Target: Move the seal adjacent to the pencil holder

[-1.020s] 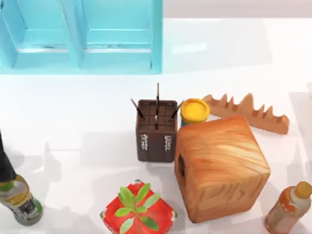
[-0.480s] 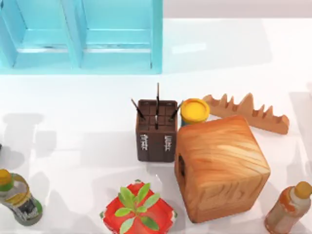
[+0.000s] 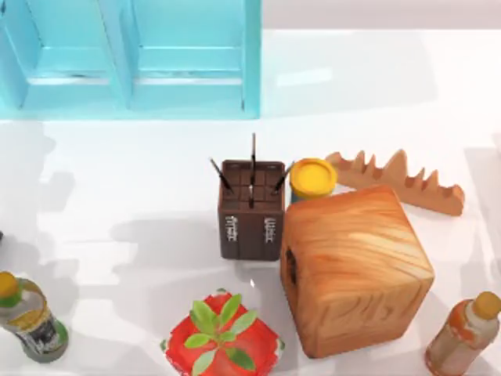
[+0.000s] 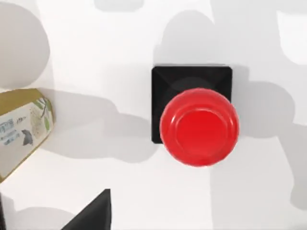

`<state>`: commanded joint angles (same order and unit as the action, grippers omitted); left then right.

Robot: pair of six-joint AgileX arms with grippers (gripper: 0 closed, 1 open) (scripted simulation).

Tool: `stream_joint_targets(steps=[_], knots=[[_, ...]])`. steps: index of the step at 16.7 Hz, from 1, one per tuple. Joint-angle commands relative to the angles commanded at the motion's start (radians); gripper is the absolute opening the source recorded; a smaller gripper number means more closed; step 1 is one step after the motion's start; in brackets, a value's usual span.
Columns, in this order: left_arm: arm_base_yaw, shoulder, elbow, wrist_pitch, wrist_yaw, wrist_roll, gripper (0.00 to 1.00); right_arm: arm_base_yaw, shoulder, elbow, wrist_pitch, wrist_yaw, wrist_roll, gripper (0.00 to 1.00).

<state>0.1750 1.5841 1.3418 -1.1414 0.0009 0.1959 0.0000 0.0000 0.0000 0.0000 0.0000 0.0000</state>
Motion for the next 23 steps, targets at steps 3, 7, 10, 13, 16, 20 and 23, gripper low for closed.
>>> stream_joint_targets(steps=[3, 7, 10, 13, 16, 20, 23], knots=[[0.017, 0.151, 0.127, -0.109, 0.000, 0.019, 1.00, 0.000, 0.000, 0.000, 0.000, 0.000, 0.000, 1.00], [0.023, 0.210, 0.175, -0.153, 0.000, 0.026, 1.00, 0.000, 0.000, 0.000, 0.000, 0.000, 0.000, 1.00], [0.018, 0.207, 0.172, -0.150, 0.000, 0.025, 1.00, 0.000, 0.000, 0.000, 0.000, 0.000, 0.000, 1.00], [0.021, 0.217, 0.141, -0.115, 0.000, 0.024, 1.00, 0.000, 0.000, 0.000, 0.000, 0.000, 0.000, 1.00], [0.022, 0.239, 0.062, -0.011, 0.000, 0.026, 1.00, 0.000, 0.000, 0.000, 0.000, 0.000, 0.000, 1.00], [0.025, 0.278, -0.063, 0.157, 0.000, 0.029, 1.00, 0.000, 0.000, 0.000, 0.000, 0.000, 0.000, 1.00], [0.027, 0.295, -0.120, 0.228, 0.000, 0.031, 1.00, 0.000, 0.000, 0.000, 0.000, 0.000, 0.000, 1.00]])
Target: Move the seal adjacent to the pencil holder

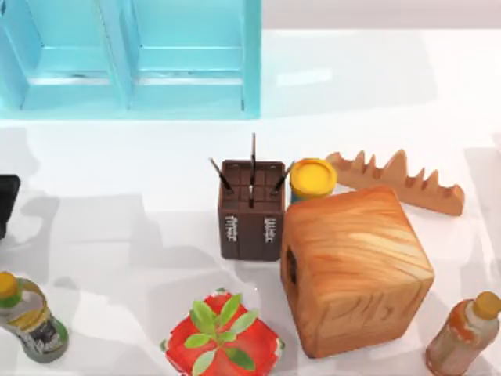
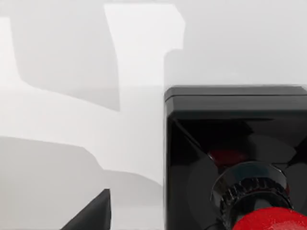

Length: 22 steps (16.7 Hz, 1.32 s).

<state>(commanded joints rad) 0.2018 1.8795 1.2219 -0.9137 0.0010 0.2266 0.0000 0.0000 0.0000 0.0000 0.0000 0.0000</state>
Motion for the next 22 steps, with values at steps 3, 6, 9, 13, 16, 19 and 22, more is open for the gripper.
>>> stream_joint_targets(steps=[3, 6, 9, 13, 16, 19, 22], knots=[[0.000, 0.001, -0.003, 0.003, 0.000, 0.000, 1.00, 0.000, 0.000, 0.000, 0.000, 0.000, 0.000, 1.00], [0.000, 0.001, -0.003, 0.003, 0.000, 0.000, 0.85, 0.000, 0.000, 0.000, 0.000, 0.000, 0.000, 1.00], [0.000, 0.001, -0.003, 0.003, 0.000, 0.000, 0.62, 0.000, 0.000, 0.000, 0.000, 0.000, 0.000, 1.00], [0.000, 0.001, -0.003, 0.003, 0.000, 0.000, 0.32, 0.000, 0.000, 0.000, 0.000, 0.000, 0.000, 1.00], [0.000, 0.001, -0.003, 0.003, 0.000, 0.000, 0.10, 0.000, 0.000, 0.000, 0.000, 0.000, 0.000, 1.00], [0.000, 0.001, -0.003, 0.003, 0.000, 0.000, 0.00, 0.000, 0.000, 0.000, 0.000, 0.000, 0.000, 1.00], [0.000, 0.001, -0.003, 0.003, 0.000, 0.000, 0.00, 0.000, 0.000, 0.000, 0.000, 0.000, 0.000, 1.00]])
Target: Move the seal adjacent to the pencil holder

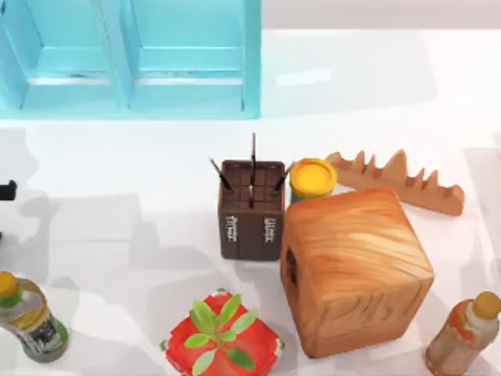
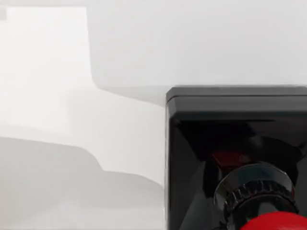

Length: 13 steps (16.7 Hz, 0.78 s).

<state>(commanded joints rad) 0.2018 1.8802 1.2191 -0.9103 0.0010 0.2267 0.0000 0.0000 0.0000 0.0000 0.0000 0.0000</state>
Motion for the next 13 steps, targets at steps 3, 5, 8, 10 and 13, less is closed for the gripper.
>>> stream_joint_targets(steps=[3, 5, 8, 10, 13], knots=[[0.000, 0.000, 0.000, 0.000, 0.000, 0.000, 0.00, 0.000, 0.000, 0.000, 0.000, 0.000, 0.000, 1.00], [-0.004, -0.001, 0.003, -0.003, 0.000, -0.001, 0.00, 0.000, 0.000, 0.000, 0.000, 0.000, 0.000, 1.00], [-0.054, -0.003, 0.061, -0.071, 0.000, -0.056, 0.00, 0.000, 0.000, 0.000, 0.000, 0.000, 0.000, 1.00], [-0.116, -0.010, 0.134, -0.162, 0.001, -0.122, 0.00, 0.000, 0.000, 0.000, 0.000, 0.000, 0.000, 1.00], [-0.232, -0.033, 0.259, -0.308, 0.000, -0.236, 0.00, 0.000, 0.000, 0.000, 0.000, 0.000, 0.000, 1.00]])
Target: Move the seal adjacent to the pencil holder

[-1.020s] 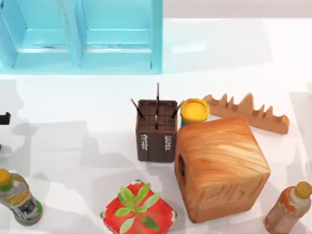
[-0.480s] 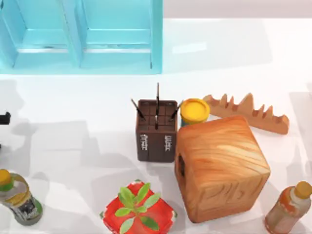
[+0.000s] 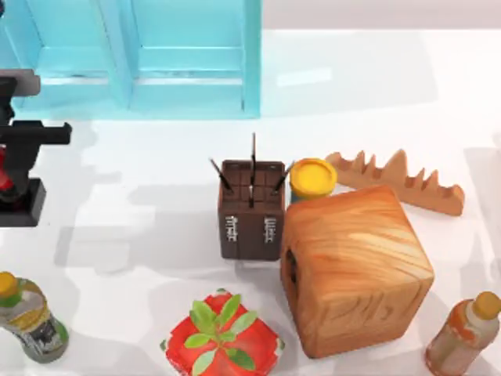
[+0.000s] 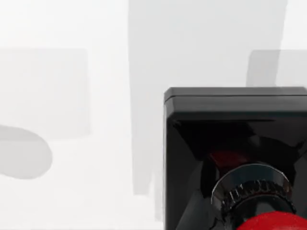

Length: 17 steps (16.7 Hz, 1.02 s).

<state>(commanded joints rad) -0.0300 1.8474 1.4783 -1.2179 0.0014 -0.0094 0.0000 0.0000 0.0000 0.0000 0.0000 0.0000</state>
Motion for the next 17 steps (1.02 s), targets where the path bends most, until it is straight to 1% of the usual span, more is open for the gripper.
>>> stream_joint_targets(steps=[3, 5, 7, 13, 15, 17], knots=[[-0.117, -0.033, 0.118, -0.144, -0.001, -0.113, 0.00, 0.000, 0.000, 0.000, 0.000, 0.000, 0.000, 1.00], [-0.174, -0.050, 0.173, -0.209, -0.001, -0.169, 0.00, 0.000, 0.000, 0.000, 0.000, 0.000, 0.000, 1.00], [-0.196, -0.057, 0.194, -0.234, -0.001, -0.190, 0.00, 0.000, 0.000, 0.000, 0.000, 0.000, 0.000, 1.00], [-0.205, -0.038, 0.208, -0.240, 0.001, -0.202, 0.00, 0.000, 0.000, 0.000, 0.000, 0.000, 0.000, 1.00], [-0.243, 0.012, 0.267, -0.264, 0.002, -0.246, 0.00, 0.000, 0.000, 0.000, 0.000, 0.000, 0.000, 1.00], [-0.300, 0.078, 0.367, -0.294, 0.002, -0.303, 0.00, 0.000, 0.000, 0.000, 0.000, 0.000, 0.000, 1.00]])
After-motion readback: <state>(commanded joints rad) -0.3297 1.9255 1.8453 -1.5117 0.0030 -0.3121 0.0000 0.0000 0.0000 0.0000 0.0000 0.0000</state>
